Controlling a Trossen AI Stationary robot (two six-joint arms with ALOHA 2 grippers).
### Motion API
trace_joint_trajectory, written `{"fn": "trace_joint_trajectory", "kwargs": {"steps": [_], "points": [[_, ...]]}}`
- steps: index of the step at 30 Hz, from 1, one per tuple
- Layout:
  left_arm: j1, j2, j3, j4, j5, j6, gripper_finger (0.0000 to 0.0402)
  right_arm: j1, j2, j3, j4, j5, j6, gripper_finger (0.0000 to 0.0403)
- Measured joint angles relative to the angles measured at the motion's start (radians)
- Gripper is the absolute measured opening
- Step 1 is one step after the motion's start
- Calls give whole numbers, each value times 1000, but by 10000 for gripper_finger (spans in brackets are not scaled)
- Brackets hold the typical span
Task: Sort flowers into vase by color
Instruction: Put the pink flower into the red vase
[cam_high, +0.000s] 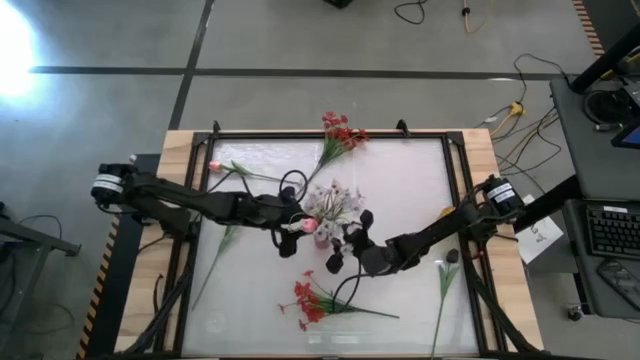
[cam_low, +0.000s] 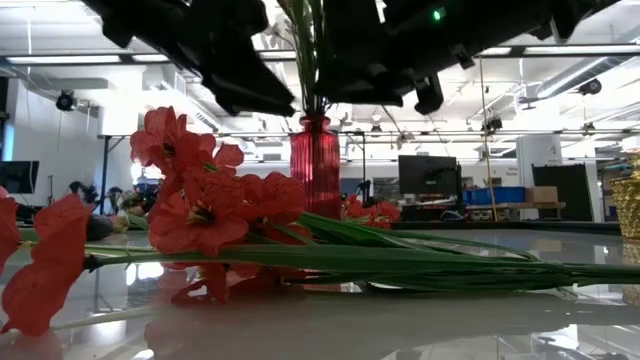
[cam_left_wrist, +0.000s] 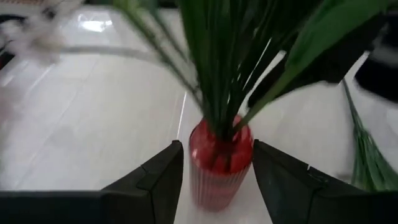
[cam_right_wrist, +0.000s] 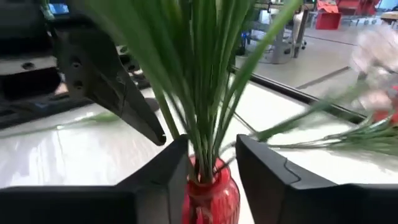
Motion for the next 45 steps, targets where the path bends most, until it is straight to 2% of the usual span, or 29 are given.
{"fn": "trace_joint_trajectory", "kwargs": {"steps": [6, 10, 14, 18, 22, 28, 33, 37, 41, 45], "points": [[3, -167, -36, -226, -67, 1, 162, 2, -20, 75, -147, -8, 30, 180], [11, -310, -127, -249, -81, -64, 156, 3, -52, 144, -335, -12, 95, 203], [13, -415, -223, -252, -202, -173, 153, 2, -81, 228, -532, -77, 152, 216], [19, -465, -292, -253, -321, -288, 153, 4, -87, 320, -740, -178, 216, 224], [68, -466, -333, -279, -383, -419, 152, 12, -87, 429, -988, -217, 318, 232], [255, -432, -343, -321, -389, -574, 152, 39, -87, 575, -1264, -216, 433, 248], [399, -404, -305, -434, -383, -737, 152, 50, -88, 659, -1375, -211, 474, 262], [487, -375, -293, -491, -390, -965, 152, 47, -98, 710, -1451, -205, 526, 270], [559, -331, -296, -488, -390, -1214, 152, 46, -121, 753, -1513, -195, 579, 275], [614, -277, -297, -488, -381, -1338, 152, 46, -158, 794, -1558, -179, 635, 276]]}}
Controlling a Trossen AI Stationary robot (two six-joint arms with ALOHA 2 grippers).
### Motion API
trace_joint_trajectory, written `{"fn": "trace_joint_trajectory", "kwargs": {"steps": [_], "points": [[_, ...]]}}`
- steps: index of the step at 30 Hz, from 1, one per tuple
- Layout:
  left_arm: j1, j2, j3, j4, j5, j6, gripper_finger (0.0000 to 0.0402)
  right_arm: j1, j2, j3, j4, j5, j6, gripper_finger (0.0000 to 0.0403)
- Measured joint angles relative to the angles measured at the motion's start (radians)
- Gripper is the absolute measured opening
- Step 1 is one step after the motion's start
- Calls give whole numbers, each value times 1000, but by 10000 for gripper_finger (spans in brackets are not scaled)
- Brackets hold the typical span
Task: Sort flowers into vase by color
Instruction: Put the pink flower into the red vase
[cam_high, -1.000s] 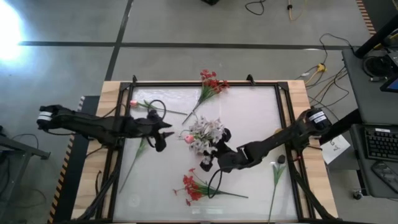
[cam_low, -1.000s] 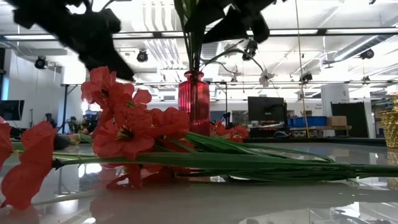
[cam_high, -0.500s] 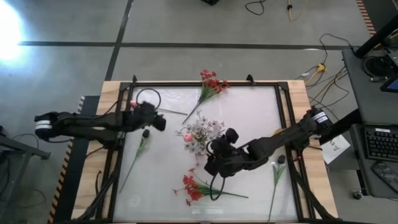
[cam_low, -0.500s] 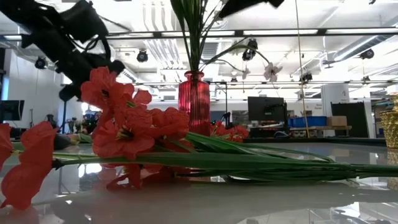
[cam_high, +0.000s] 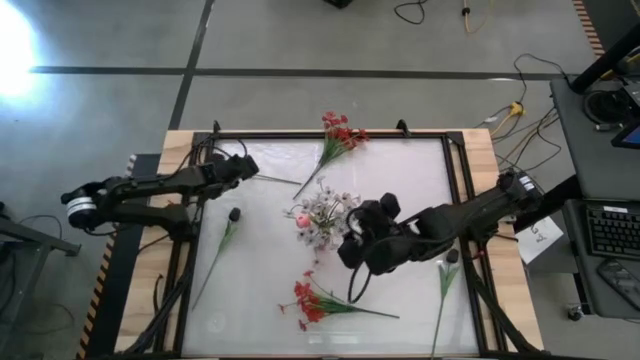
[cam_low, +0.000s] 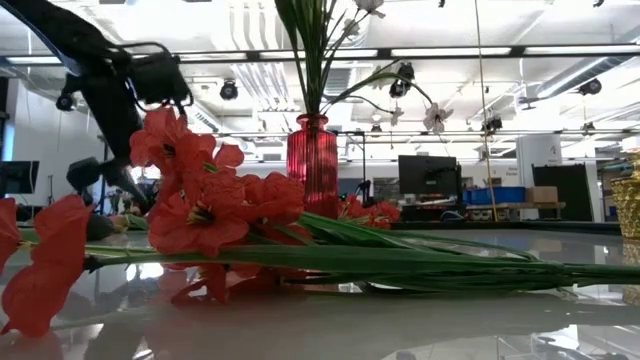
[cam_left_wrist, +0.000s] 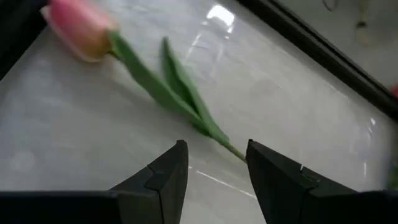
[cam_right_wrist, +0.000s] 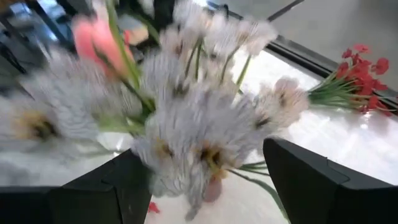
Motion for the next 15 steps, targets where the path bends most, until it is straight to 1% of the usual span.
{"fn": "trace_joint_trajectory", "kwargs": {"steps": [5, 9, 12, 15], "points": [[82, 84, -1, 7, 94, -83, 152, 0, -44, 34, -8, 1, 13, 277], [150, 152, 3, 60, 176, -100, 152, 0, -75, 49, -7, 10, -4, 277], [179, 196, 38, 76, 192, -85, 152, 0, -88, 50, -8, 51, -22, 277], [189, 233, 92, 64, 193, -81, 152, 0, -94, 50, -9, 52, -36, 277]]}}
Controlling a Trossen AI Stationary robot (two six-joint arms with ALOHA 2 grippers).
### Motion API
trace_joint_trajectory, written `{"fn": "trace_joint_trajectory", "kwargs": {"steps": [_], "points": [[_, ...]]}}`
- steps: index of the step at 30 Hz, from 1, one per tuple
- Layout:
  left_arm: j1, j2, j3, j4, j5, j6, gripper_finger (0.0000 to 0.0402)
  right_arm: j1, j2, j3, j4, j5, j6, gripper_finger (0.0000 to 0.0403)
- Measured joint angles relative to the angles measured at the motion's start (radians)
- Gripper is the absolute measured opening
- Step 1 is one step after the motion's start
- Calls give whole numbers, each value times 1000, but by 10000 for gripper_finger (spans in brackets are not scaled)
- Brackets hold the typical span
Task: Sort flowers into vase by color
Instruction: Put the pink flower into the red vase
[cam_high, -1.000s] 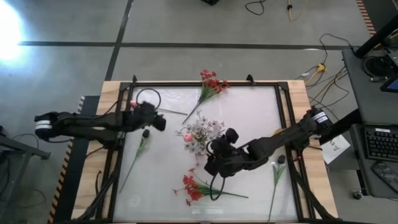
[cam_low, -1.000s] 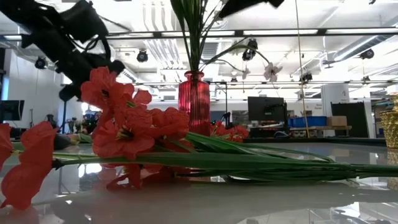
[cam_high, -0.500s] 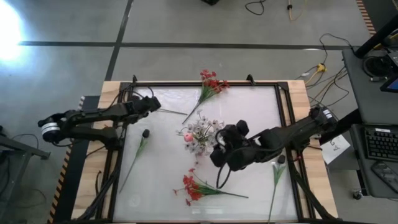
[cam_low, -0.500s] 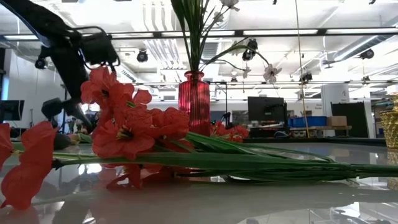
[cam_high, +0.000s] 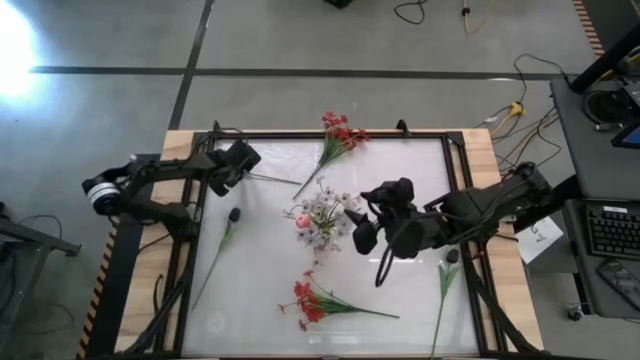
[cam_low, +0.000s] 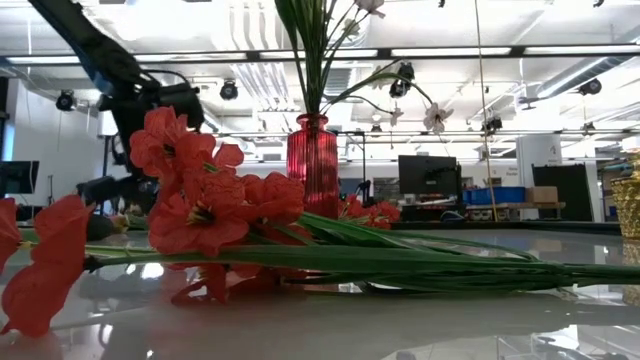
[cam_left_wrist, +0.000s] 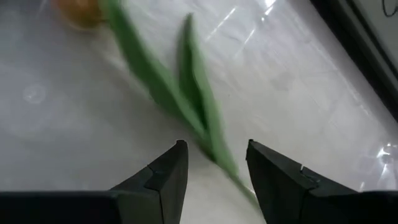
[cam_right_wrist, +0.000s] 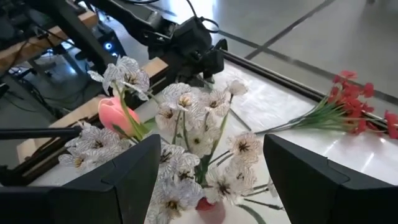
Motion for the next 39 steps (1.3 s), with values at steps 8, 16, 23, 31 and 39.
{"fn": "trace_joint_trajectory", "kwargs": {"steps": [8, 16, 23, 31, 39], "points": [[57, 142, 124, -117, 33, -110, 152, -2, -2, -2, -13, 0, -16, 277], [137, 227, 182, -152, 146, -171, 147, -2, -10, -2, -100, -1, -14, 277], [173, 198, 169, -184, 164, -292, 70, -2, -19, -2, -112, -1, -5, 276], [182, 135, 142, -80, 134, -154, 10, 7, -27, -3, -103, -9, 35, 276], [163, -143, 156, 92, 132, 317, 1, -9, -44, -3, 6, -1, -33, 276]]}}
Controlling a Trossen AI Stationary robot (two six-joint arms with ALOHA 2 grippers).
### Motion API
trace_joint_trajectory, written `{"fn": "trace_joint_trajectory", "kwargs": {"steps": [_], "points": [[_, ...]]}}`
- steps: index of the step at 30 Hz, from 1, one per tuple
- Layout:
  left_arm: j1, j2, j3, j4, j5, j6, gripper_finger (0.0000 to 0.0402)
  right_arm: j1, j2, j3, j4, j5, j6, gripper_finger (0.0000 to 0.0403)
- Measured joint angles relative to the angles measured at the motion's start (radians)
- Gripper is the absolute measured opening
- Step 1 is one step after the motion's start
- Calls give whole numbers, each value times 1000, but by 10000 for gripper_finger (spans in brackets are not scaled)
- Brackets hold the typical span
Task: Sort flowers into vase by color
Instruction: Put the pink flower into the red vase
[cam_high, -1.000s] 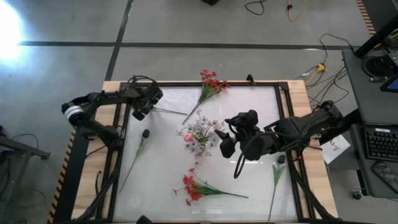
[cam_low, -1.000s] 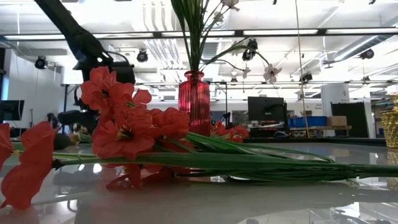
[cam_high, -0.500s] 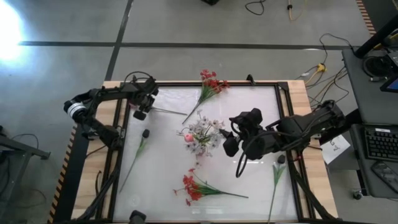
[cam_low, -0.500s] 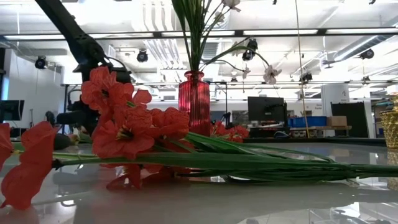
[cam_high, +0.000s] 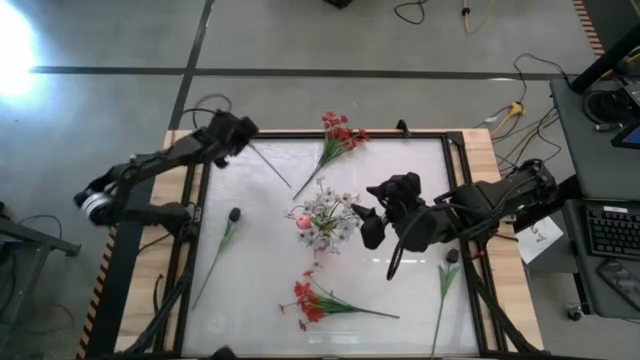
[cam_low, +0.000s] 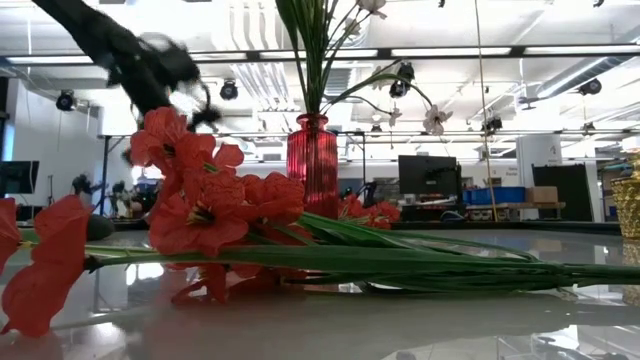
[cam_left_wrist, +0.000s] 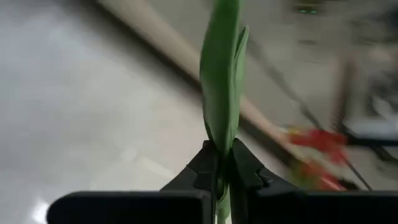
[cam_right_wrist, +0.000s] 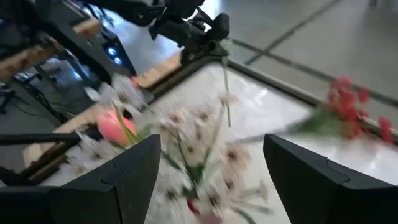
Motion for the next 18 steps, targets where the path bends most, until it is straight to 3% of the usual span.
{"fn": "trace_joint_trajectory", "kwargs": {"steps": [7, 12, 18], "points": [[-94, -363, 0, 168, 26, 459, 0, -56, 0, 0, 338, 0, -308, 276], [-223, -575, 0, 231, 132, 657, 0, -104, 1, 0, 547, -10, -470, 274], [-433, -678, 0, 299, 164, 742, 0, -180, 33, 0, 639, -220, -504, 258]]}}
